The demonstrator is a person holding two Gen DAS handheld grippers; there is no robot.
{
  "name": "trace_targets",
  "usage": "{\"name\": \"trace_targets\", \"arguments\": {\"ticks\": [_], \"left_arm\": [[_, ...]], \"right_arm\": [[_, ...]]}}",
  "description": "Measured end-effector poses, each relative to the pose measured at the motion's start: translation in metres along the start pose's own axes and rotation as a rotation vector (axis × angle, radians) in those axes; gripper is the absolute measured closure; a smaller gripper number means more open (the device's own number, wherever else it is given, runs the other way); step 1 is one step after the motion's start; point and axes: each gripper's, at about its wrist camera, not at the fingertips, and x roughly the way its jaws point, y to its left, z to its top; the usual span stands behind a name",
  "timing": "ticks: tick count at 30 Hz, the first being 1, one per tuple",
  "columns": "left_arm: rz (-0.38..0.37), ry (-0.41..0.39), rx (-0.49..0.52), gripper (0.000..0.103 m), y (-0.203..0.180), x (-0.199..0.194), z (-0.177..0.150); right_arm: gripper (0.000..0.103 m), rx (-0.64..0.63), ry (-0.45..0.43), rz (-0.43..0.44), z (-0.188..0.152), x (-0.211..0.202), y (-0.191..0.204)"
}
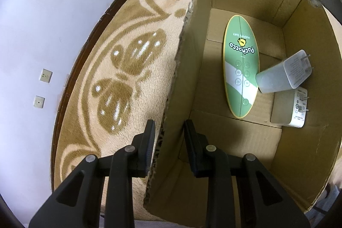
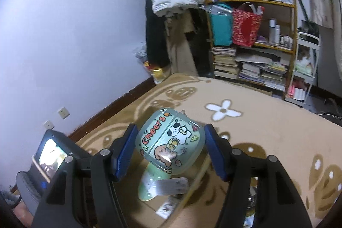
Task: Organize rigid objects
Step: 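Carry the green earbud case into the box and release it with the right gripper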
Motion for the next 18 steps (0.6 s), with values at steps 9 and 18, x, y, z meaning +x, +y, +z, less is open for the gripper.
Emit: {"name": "trace_targets", "arguments": {"ticks": [9,18], "left_arm": [[0.001,0.001,0.002,0.075,0.001,0.000,-0.001],[-0.005,-0.005,-0.006,0.074,0.004,-0.001,-0.001]], "right_arm": [[0.036,-0.018,0.104,-0.013,-0.024,0.025,0.003],[0.036,0.008,0.132,-0.026,-0.030,0.037,-0.008]]}}
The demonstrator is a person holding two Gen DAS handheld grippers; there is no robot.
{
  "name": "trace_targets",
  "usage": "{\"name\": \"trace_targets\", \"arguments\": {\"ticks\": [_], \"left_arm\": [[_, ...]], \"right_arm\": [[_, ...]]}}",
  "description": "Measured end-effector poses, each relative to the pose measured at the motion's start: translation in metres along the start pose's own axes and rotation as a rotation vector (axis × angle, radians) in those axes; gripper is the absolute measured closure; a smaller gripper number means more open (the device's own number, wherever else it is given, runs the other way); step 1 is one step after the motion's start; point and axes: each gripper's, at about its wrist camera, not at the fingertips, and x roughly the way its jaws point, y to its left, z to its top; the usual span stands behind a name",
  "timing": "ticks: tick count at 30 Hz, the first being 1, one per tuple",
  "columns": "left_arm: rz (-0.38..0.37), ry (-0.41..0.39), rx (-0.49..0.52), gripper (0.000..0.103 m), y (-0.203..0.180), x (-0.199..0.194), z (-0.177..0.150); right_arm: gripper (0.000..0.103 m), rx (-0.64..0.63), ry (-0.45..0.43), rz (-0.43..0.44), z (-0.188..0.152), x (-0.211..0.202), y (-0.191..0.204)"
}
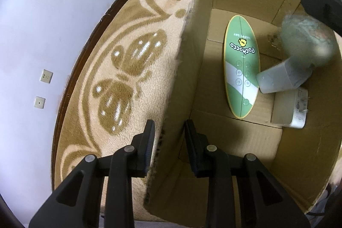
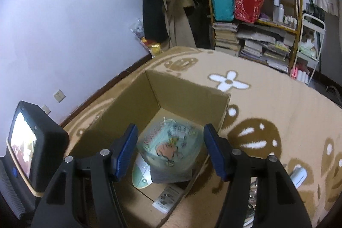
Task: Organize rigid objects
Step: 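Carry the green earbud case into the box and release it with the right gripper, then return the right gripper to the items and grasp the black car key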
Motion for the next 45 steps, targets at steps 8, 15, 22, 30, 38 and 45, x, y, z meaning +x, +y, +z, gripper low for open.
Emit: {"name": "trace_targets", "arguments": {"ticks": [8,15,22,30,38,45], "left_arm": [[0.030,-0.007,0.015,0.074,-0.003,0.003,0.000],[0.029,-0.004,0.015,0.074,-0.004,0.004,0.002],[0.023,0.002,0.013,0.074,-0.003,0.003,0.003],[0.018,0.004,0.010,0.074,-0.001,0.004,0.004],[0.017,0.004,0.010,0.073,-0.001,0.004,0.004],[0.019,0.003,0.012,0.073,-0.001,0.004,0.003]], "right_arm": [[0.034,0.039,0.019,-0.012,0.003,-0.005,-0.009],[0.014,0.042,0.018,-0.050,0.004,-0.019,-0.012],[0.000,0.089,0.065,-0.075,-0.001,-0.034,-0.025],[0.000,0.169,0.092,-0.096,-0.013,-0.047,-0.045],[0.000,0.222,0.162,-0.127,-0.023,-0.039,-0.063],[0.000,0.275,0.258,-0.166,-0.040,-0.018,-0.084]]}}
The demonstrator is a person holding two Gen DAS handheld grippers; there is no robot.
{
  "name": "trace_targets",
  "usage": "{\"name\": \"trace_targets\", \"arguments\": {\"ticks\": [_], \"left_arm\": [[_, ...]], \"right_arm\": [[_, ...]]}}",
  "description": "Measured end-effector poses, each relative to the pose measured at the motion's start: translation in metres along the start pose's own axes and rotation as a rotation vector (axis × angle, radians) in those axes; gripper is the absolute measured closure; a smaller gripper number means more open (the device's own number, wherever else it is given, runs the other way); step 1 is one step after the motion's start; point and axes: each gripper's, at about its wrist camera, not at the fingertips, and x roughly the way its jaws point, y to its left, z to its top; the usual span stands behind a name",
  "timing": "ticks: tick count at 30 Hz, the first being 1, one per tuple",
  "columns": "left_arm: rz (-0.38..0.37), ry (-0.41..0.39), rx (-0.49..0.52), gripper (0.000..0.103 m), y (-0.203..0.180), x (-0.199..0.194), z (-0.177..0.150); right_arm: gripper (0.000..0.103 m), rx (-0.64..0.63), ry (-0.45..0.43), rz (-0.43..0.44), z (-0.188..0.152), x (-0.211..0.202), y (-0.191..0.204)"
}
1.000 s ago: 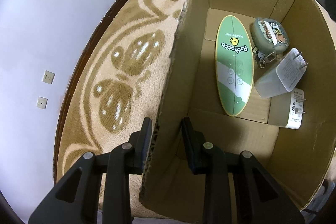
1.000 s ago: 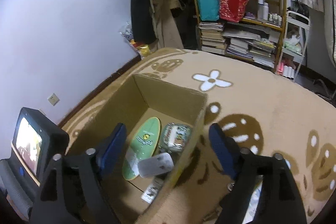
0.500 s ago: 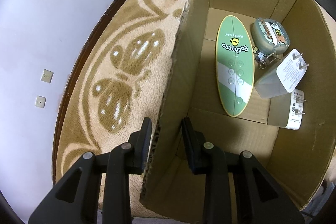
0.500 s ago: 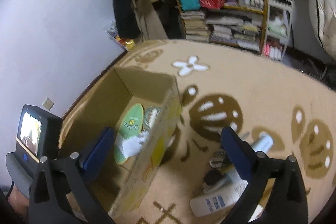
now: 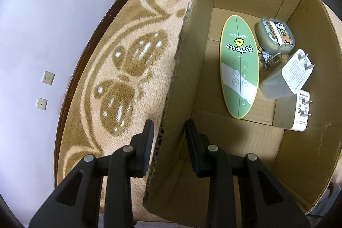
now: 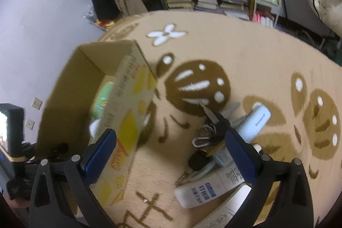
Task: Organize rigid objects
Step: 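Return the right gripper to the items and grasp the black car key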
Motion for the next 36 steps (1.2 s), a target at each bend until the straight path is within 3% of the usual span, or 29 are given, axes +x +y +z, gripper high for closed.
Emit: {"name": "trace_targets", "arguments": {"ticks": [11,14,19,28,34,36], "left_arm": [[0.004,0.000,0.003,0.072,0.000,0.001,-0.001],[0.006,0.000,0.004,0.071,0.000,0.001,-0.001],[0.012,-0.001,0.008,0.071,-0.001,0.001,-0.002],[0.014,0.003,0.009,0.071,-0.002,0.002,-0.001],[0.018,0.005,0.011,0.071,-0.004,0.002,-0.001],[0.019,0.004,0.013,0.071,-0.004,0.002,-0.001]], "right_arm": [[0.000,0.098,0.036,-0.015,0.004,0.019,-0.032],[0.009,0.117,0.064,-0.025,0.004,0.024,-0.038],[0.035,0.119,0.122,-0.070,0.000,0.033,-0.041],[0.068,0.081,0.115,-0.131,-0.001,0.035,-0.039],[0.070,0.074,0.133,-0.168,-0.004,0.034,-0.038],[0.076,0.057,0.138,-0.197,-0.004,0.035,-0.034]]}}
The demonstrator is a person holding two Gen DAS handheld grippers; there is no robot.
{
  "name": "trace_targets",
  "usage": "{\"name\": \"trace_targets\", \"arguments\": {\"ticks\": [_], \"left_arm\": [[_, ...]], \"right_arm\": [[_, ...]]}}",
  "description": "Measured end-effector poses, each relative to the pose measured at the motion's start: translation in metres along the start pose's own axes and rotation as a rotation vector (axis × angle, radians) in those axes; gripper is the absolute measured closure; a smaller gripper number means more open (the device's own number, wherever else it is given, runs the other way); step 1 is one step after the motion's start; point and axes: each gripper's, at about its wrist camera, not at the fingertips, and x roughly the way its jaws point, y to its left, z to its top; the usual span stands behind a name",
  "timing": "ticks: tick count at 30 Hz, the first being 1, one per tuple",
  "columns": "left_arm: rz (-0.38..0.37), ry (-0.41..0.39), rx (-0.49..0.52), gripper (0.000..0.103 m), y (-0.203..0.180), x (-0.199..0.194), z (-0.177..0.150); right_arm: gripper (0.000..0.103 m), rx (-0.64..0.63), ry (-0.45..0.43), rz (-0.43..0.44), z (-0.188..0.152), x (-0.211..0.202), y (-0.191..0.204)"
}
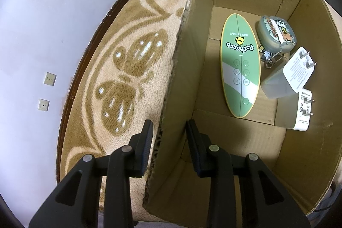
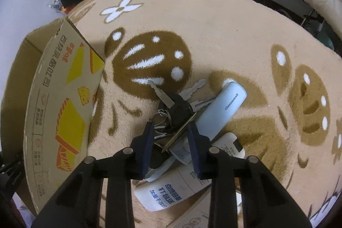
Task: Organize rigid objects
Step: 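Return the right gripper to the items and grasp the black car key, then carry the black car key into the box and release it with the right gripper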
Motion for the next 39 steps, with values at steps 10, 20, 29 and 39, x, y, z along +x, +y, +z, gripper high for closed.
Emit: {"name": "trace_targets", "arguments": {"ticks": [10,20,29,39], "left_arm": [[0.005,0.000,0.003,0.071,-0.001,0.000,0.000],[0.008,0.000,0.005,0.070,-0.001,0.000,0.001],[0.011,0.000,0.008,0.070,-0.002,-0.001,0.000],[0.011,-0.001,0.008,0.070,-0.002,-0.002,0.000]], "right_arm": [[0.094,0.010,-0.054,-0.033,-0.004,-0.003,0.005],[0.099,0.042,-0.191,0.019,0.001,-0.031,0.008],[0.099,-0.032,-0.310,0.044,0.010,-0.066,0.029],[0.099,-0.111,-0.481,0.121,0.007,-0.114,0.057]]}}
